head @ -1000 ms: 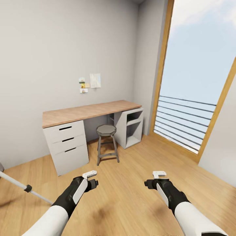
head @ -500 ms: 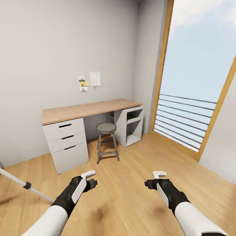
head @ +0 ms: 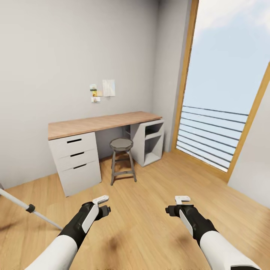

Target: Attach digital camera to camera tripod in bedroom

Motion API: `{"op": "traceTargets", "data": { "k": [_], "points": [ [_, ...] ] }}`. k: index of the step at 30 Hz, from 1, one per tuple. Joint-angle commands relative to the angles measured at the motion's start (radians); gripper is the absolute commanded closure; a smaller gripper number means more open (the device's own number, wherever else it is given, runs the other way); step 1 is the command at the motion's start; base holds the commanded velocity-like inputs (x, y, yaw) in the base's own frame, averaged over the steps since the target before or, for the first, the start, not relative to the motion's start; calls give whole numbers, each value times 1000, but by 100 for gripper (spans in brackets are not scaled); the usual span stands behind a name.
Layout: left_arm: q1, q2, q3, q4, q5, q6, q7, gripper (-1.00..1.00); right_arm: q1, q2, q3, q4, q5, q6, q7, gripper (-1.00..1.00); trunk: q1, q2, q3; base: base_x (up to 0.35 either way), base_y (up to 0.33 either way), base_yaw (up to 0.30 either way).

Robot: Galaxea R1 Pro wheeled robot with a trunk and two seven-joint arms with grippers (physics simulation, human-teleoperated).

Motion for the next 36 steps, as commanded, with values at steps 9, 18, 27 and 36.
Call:
{"op": "traceTargets", "data": {
  "k": [9,18,27,36],
  "points": [
    [0,-1,-4,2,16,2,143,-100,0,0,2,0,0,14,-1,-100,34,-64,-29,0,0,0],
    [0,-1,-4,3,16,2,156,-100,0,0,3,-1,0,14,-1,-100,69,-127,-58,0,0,0],
    [0,-1,-4,3,12,2,160,-100,0,0,4,-1,0,5,-2,-100,103,-190,-86,0,0,0],
    [0,-1,-4,0,12,1,160,-100,0,0,4,-1,0,3,-5,-100,138,-253,-114,0,0,0]
  ]
}}
